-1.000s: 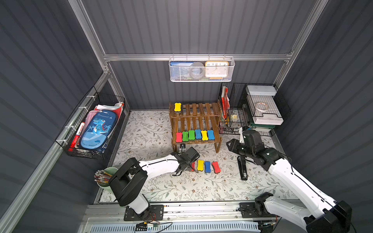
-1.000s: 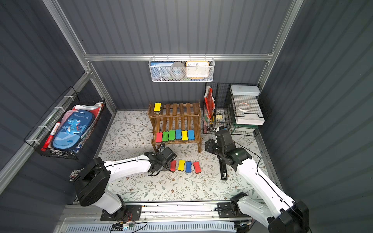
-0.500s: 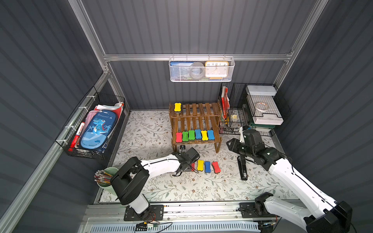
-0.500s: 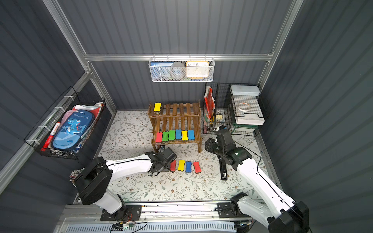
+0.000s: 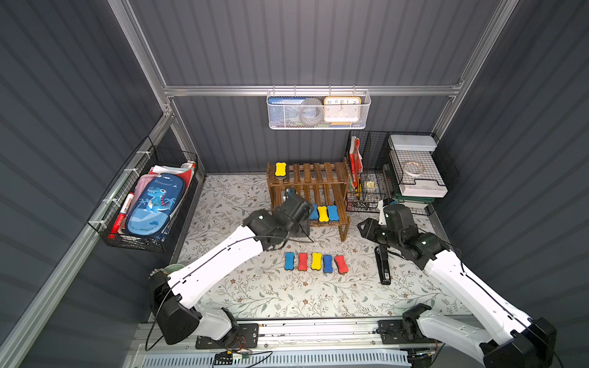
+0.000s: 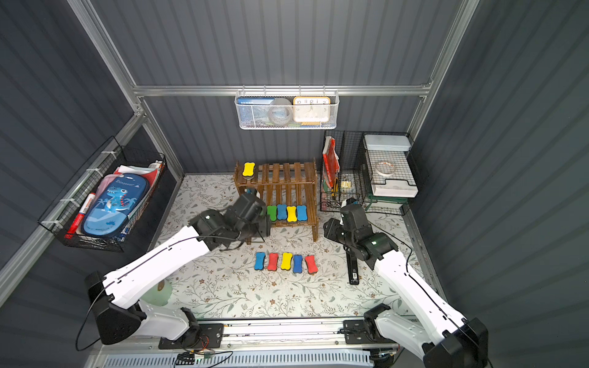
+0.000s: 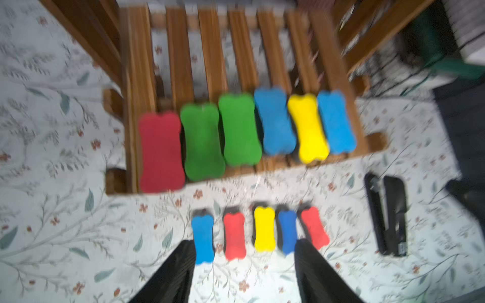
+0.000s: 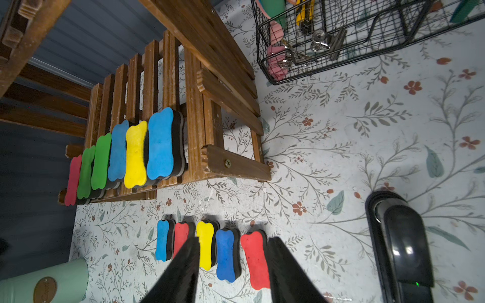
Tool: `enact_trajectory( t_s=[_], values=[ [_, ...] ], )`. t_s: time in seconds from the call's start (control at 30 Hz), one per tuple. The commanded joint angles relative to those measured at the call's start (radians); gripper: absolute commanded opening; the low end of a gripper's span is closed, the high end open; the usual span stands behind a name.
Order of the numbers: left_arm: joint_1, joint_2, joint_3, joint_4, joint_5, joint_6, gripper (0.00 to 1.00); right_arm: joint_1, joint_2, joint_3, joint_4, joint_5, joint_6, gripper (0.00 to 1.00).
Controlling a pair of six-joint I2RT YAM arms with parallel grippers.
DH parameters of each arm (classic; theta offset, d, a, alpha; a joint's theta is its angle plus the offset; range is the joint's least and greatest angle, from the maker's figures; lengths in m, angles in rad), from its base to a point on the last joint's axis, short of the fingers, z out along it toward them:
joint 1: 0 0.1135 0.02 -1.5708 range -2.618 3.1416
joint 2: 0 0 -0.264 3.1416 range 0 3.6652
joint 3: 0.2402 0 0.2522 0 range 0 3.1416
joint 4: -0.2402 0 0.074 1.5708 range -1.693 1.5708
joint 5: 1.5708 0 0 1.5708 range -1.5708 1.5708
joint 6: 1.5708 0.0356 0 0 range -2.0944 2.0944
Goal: Remove the whiteboard erasers from the shelf
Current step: Place the whiteboard eraser at the center of the board, then pick up the whiteboard eraser from the shelf.
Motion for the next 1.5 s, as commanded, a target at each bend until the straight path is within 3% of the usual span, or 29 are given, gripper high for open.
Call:
enact_trajectory(
  t_s=[0.0,0.17,0.43,1.03,1.33,1.47],
  values=[
    [0.107,0.07,0.188,-0.084,0.067,0.171,0.65,-0.005,0.003,0.014,0.009,0.005,0.003,0.47],
    [0.185,0.265,0.53,-0.163,0.006,0.284,0.66,-0.005,0.004,0.012,0.006,0.001,0.005,0.47],
    [0.281,0.493,0.768,-0.202,-0.005,0.386,0.69,-0.008,-0.014,0.019,-0.015,0.016,-0.011,0.47],
    [0.282,0.519,0.724,-0.091,-0.14,0.4,0.7,-0.019,-0.011,0.017,-0.012,0.006,-0.016,0.47],
    [0.284,0.612,0.801,-0.168,-0.154,0.393,0.63,-0.022,-0.011,0.017,-0.013,0.006,-0.018,0.47],
    [0.284,0.634,0.81,-0.182,-0.155,0.396,0.55,-0.023,-0.011,0.019,-0.013,0.006,-0.02,0.47]
  ],
)
